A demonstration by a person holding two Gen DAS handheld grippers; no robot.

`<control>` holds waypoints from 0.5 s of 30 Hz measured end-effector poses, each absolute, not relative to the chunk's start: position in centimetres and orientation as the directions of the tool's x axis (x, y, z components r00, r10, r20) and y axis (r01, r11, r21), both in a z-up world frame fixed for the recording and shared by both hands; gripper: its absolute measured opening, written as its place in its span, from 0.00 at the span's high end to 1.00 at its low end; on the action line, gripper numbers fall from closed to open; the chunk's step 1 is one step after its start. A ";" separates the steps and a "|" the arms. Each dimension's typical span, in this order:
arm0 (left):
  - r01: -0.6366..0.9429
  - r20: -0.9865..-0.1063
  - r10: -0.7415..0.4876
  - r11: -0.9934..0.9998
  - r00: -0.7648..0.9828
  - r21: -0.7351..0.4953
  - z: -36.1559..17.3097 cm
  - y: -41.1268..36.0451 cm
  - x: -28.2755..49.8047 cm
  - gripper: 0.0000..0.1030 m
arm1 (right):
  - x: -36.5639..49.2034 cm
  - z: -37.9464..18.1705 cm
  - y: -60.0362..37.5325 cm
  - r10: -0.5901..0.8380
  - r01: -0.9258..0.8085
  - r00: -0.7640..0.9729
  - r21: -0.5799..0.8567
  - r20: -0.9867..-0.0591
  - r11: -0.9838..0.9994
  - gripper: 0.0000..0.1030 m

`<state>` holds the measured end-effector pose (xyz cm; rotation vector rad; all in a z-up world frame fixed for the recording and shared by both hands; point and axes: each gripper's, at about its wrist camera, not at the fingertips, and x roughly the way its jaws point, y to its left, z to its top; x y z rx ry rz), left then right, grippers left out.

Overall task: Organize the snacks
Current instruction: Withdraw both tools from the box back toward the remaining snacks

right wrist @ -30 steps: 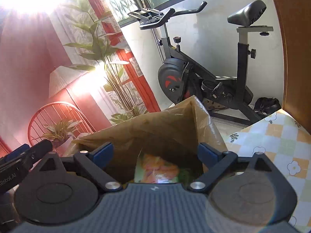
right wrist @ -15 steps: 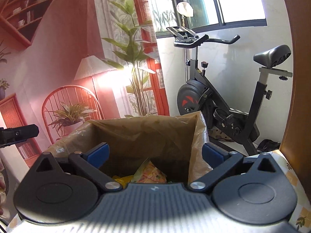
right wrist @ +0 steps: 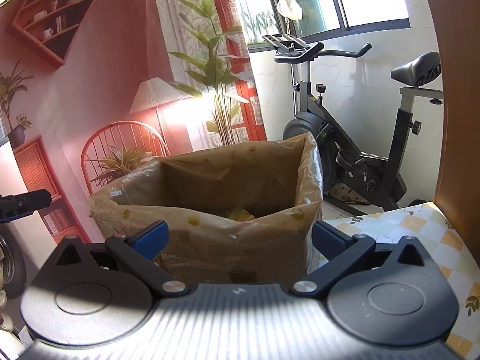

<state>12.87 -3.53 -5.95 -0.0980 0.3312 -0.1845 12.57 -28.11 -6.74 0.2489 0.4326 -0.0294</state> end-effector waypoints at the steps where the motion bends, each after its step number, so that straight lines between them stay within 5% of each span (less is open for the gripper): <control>1: 0.163 -0.312 -0.194 0.979 0.930 -0.125 -6.0 -3.3 12.6 0.01 | 12.1 -6.9 -28.0 0.027 0.074 0.913 0.230 -0.408 0.970 0.00; 8: 0.149 -0.312 -0.163 0.986 0.936 -0.070 -6.6 -1.7 10.6 0.01 | 9.0 -8.1 -26.7 0.026 0.071 0.923 0.238 -0.383 0.969 0.00; 15: 0.181 -0.411 -0.200 0.980 0.890 -0.085 -8.4 0.1 9.7 0.03 | 6.1 -10.4 -25.2 0.014 0.084 0.915 0.225 -0.402 0.971 0.00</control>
